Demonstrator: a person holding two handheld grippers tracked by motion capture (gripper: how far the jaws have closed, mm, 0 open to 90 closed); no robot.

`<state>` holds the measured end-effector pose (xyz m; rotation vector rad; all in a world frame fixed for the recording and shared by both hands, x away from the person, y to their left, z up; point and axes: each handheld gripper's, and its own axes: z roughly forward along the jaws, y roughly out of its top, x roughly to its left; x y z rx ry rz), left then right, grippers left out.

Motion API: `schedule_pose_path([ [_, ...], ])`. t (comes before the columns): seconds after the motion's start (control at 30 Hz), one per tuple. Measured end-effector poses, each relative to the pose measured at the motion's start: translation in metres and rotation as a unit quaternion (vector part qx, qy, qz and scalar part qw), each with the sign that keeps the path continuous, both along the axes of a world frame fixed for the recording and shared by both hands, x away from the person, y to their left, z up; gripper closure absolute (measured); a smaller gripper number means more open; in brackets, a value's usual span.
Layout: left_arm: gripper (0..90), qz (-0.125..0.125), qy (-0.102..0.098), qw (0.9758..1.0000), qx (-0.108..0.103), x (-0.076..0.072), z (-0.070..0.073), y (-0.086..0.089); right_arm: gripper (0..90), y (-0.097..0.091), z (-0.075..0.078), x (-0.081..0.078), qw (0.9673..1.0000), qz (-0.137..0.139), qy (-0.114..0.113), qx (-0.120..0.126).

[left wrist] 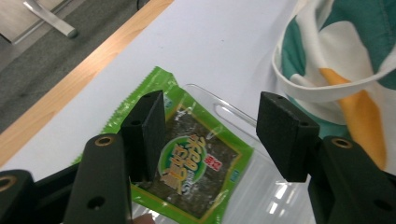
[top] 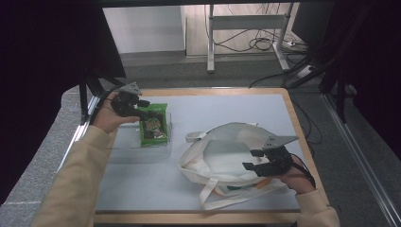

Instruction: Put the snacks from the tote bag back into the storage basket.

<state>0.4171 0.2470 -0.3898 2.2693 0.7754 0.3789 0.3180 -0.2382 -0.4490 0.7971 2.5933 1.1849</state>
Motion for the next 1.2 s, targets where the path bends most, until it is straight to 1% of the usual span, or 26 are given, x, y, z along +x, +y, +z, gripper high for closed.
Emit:
schedule_pose_path([
  [0.1, 42.0, -0.003, 0.004, 1.0000, -0.007, -0.008, -0.001, -0.001, 38.8, 0.000, 0.000, -0.001, 1.0000, 0.002, -0.001, 0.003],
  [0.17, 41.0, -0.004, 0.002, 1.0000, -0.005, -0.013, -0.003, -0.002, 38.8, -0.001, 0.002, -0.001, 1.0000, 0.000, -0.002, 0.006],
  [0.3, 40.6, -0.002, 0.003, 0.9998, -0.022, -0.025, -0.006, -0.003, 38.5, -0.001, 0.003, 0.000, 0.9999, -0.001, -0.007, 0.011],
  [0.4, 40.0, -0.003, 0.003, 0.9997, -0.026, -0.033, -0.010, -0.004, 38.0, -0.001, 0.003, -0.001, 0.9999, -0.001, -0.009, 0.010],
  [0.47, 39.8, -0.003, 0.002, 0.9995, -0.033, -0.039, -0.013, -0.006, 37.9, -0.002, 0.004, -0.002, 0.9999, -0.001, -0.011, 0.009],
  [0.57, 39.3, 0.000, 0.003, 0.9994, -0.035, -0.047, -0.017, -0.009, 37.9, -0.003, 0.007, -0.004, 0.9998, -0.005, -0.014, 0.014],
  [0.7, 39.3, 0.002, 0.008, 0.9988, -0.048, -0.059, -0.022, -0.015, 37.8, -0.002, 0.009, -0.005, 0.9997, -0.006, -0.018, 0.017],
  [0.77, 39.2, 0.003, 0.007, 0.9987, -0.051, -0.064, -0.023, -0.018, 37.7, -0.002, 0.009, -0.006, 0.9996, -0.007, -0.019, 0.017],
  [0.83, 39.2, 0.002, 0.009, 0.9978, -0.066, -0.070, -0.025, -0.020, 37.7, -0.003, 0.010, -0.007, 0.9996, -0.009, -0.021, 0.018],
  [0.9, 39.2, -0.001, 0.011, 0.9972, -0.074, -0.075, -0.028, -0.022, 37.7, -0.003, 0.011, -0.008, 0.9995, -0.012, -0.023, 0.020],
  [0.97, 39.1, -0.006, 0.014, 0.9961, -0.087, -0.078, -0.032, -0.023, 37.6, -0.004, 0.012, -0.009, 0.9994, -0.014, -0.024, 0.021],
  [1.1, 39.2, -0.003, 0.009, 0.9955, -0.094, -0.086, -0.039, -0.025, 37.2, -0.005, 0.012, -0.009, 0.9993, -0.015, -0.024, 0.022],
  [1.2, 39.1, -0.006, 0.007, 0.9955, -0.094, -0.093, -0.044, -0.026, 36.6, -0.005, 0.011, -0.009, 0.9993, -0.017, -0.024, 0.022],
])
